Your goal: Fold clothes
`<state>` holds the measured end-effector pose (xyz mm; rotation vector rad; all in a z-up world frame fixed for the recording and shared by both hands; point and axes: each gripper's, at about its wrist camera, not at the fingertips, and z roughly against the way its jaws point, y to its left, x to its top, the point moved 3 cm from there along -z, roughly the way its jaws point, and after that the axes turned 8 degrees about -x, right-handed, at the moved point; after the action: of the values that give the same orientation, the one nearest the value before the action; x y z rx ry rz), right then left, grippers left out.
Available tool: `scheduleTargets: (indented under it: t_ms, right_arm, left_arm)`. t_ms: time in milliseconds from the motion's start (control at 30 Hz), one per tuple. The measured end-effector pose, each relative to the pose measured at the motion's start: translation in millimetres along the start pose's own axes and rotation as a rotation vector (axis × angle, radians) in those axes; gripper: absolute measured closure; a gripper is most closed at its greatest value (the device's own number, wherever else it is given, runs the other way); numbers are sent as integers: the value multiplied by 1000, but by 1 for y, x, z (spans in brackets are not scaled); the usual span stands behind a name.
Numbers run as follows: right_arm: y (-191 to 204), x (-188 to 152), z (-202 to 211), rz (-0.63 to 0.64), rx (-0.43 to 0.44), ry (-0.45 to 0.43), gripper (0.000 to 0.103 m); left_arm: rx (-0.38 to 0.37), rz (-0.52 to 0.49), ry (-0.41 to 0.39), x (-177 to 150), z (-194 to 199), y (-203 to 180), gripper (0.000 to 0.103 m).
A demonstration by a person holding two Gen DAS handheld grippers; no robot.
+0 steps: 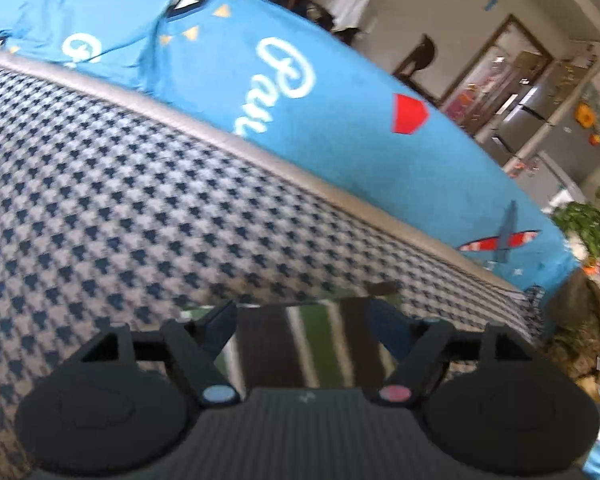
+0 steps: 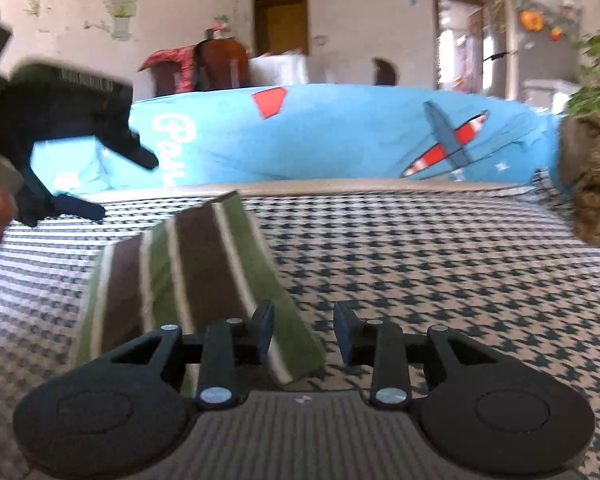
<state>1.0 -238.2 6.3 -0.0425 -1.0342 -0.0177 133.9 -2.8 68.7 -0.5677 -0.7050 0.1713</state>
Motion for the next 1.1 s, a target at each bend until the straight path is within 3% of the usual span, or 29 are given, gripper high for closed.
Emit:
scheduleTargets:
  t_ms: [167, 333, 733, 1100]
  right_arm:
    - [4, 12, -1, 46, 222, 87, 70]
    - [12, 12, -11, 139, 315, 130, 61]
    - [21, 13, -38, 165, 313, 139, 60]
    - [19, 16, -54, 115, 303, 179, 60]
  left_arm:
    - [74, -37, 30, -6, -4, 9, 22]
    - [100, -71, 38, -14, -12, 12, 20]
    - [139, -145, 2, -20, -39, 14, 17]
    - [167, -111, -19, -21, -46, 23, 15]
